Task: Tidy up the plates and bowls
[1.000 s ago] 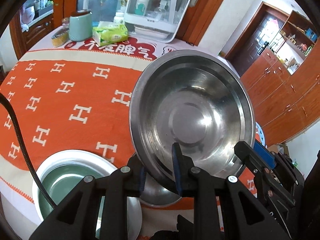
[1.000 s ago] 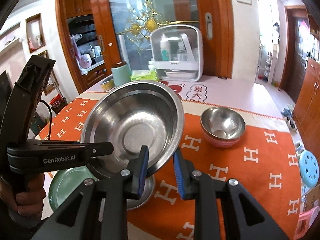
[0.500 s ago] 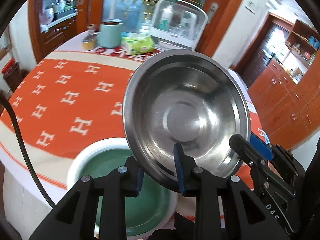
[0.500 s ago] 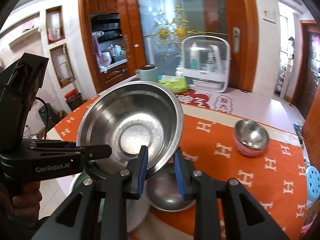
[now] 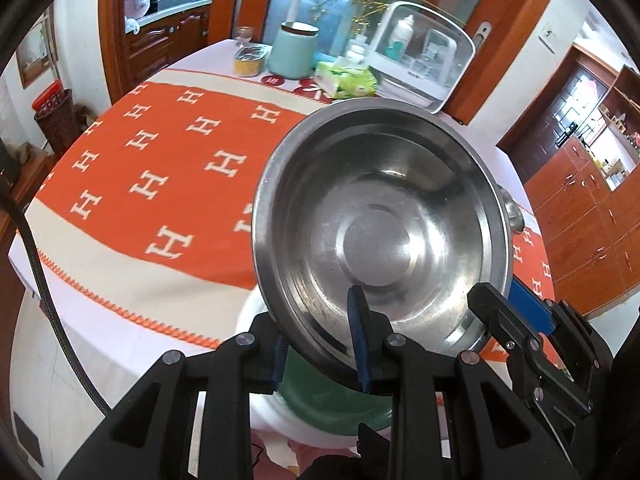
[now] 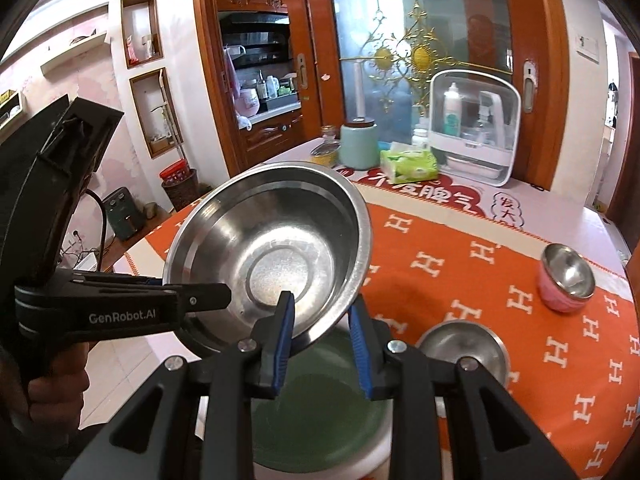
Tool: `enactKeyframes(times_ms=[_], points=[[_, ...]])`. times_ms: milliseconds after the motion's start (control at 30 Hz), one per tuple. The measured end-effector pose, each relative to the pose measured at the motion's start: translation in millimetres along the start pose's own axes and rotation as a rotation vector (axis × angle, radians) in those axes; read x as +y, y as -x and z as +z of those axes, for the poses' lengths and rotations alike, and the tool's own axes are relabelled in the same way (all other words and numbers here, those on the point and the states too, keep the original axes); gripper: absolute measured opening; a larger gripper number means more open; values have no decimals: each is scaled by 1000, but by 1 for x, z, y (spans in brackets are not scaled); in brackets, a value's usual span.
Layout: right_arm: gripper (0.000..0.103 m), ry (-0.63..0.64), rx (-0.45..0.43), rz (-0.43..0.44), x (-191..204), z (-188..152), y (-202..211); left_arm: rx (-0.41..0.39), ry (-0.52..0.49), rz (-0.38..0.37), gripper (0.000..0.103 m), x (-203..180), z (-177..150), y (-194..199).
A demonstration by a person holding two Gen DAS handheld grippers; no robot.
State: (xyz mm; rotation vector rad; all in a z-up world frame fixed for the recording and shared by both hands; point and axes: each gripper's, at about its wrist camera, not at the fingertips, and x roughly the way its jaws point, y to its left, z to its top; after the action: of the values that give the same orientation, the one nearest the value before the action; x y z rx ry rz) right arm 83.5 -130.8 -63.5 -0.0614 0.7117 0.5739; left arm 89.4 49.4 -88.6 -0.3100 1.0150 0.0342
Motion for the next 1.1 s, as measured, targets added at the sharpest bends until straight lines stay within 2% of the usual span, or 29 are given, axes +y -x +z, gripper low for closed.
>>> enactKeyframes(times_ms=[500, 833, 933, 1100], points=[[31, -70, 80, 1, 78, -8, -48, 89, -22, 7, 25, 91, 4, -2], [32, -133, 170, 1, 115, -20, -88, 213, -39, 27, 25, 147, 3, -27], [38, -145, 206, 1, 121, -23, -100, 250, -53, 30, 25, 155, 3, -36], [39, -158, 257, -6, 127, -26, -116, 319, -58, 33, 25, 166, 4, -54]])
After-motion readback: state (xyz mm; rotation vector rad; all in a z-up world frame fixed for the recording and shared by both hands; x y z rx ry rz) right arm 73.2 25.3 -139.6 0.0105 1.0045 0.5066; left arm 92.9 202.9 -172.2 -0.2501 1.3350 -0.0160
